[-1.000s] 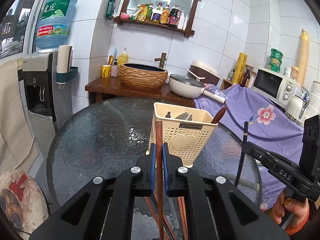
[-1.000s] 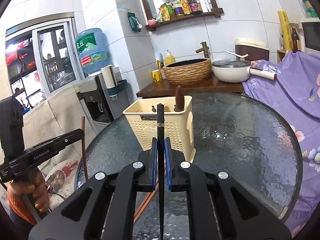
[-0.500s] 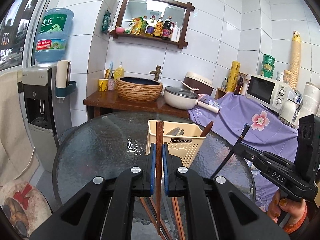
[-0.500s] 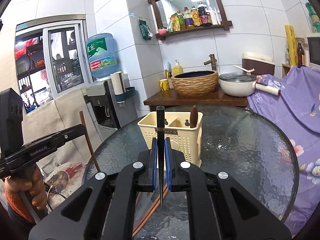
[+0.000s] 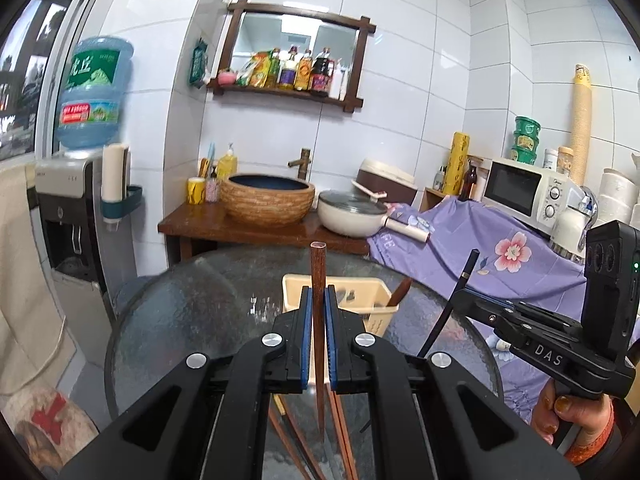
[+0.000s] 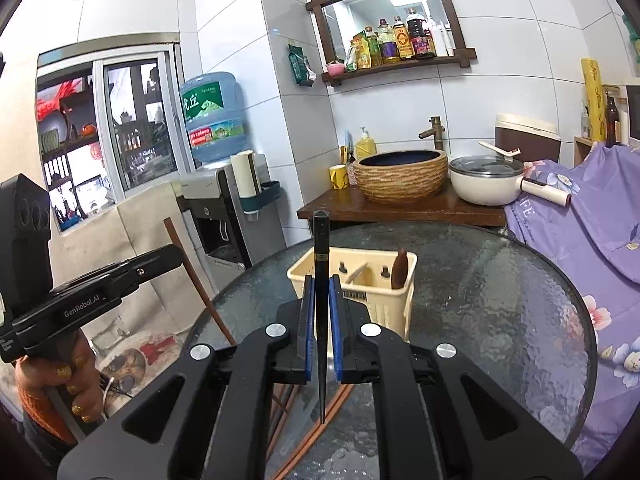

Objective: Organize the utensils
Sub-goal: 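Lift both chopsticks upright and carry them over the holder, then insert both chopsticks into the holder, open both tools and withdraw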

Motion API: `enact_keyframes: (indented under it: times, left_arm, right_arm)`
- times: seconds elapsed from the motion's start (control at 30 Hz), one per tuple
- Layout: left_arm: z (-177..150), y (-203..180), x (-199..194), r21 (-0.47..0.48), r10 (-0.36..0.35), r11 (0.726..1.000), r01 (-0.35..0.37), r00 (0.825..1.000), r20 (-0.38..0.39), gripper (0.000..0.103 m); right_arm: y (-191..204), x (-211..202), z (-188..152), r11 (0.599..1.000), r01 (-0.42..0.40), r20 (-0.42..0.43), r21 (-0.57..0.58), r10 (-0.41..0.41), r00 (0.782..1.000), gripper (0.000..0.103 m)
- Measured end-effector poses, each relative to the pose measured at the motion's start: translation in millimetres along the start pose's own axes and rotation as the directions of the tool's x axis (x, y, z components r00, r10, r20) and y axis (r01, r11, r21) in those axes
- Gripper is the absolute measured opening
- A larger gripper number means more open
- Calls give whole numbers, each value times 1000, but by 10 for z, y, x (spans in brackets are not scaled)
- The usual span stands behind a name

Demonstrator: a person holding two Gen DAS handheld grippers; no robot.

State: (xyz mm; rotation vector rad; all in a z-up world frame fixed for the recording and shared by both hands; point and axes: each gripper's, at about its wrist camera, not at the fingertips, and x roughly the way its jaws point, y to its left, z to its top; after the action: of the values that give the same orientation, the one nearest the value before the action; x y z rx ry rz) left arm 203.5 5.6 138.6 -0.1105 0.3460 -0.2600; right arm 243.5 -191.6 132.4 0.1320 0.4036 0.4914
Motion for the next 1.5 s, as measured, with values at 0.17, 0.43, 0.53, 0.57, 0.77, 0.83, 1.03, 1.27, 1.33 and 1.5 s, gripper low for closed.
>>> enact_keyframes:
  times: [0.17,0.43,0.53,0.57,0.77,0.83,1.03,1.27,1.33,1.5]
  left_arm:
    - [392,-46,71,9,-21,1000,21,999,30,6]
    - [1181,-127,282,8,0,1000,0,995,101,6]
    - [1352,-126,407,-1,20,1000,-20,992,122,6]
    - [1378,-122,469,-3,30,1000,-30,992,126,6]
    - [1113,-50,913,-29,70,997,-68,995,64,6]
    - [961,-11,1051,-40,75,996,-74,997,27,6]
    - [576,74,1312,-48,84,995,-87,995,-60,6]
    - [361,157,1480,-51,99,993,-105,989,-111,6]
    - [321,171,1515,-54,101,993,-108,988,-120,6]
    - [244,180,1602,-44,109,992,-117,984,-141,6]
  right_arm:
    - [18,-5,368,1000,-26,22,-7,26,999,8]
    - [-2,13,1246,1000,15,128,-11,-14,992,8]
    - [-29,41,1433,999,48,160,-14,-45,986,8]
    - [-43,75,1477,997,70,170,-21,-65,983,8]
    - [-189,438,1304,990,141,136,-28,-136,981,8]
    - [-274,599,1155,990,142,99,-10,-140,985,8]
    - [-407,932,770,988,156,21,4,-156,988,8]
    - [-467,1092,545,985,172,-25,11,-172,985,8]
    - [-493,1104,512,984,175,-30,21,-174,984,8]
    - [-548,1122,495,982,184,-24,31,-184,983,8]
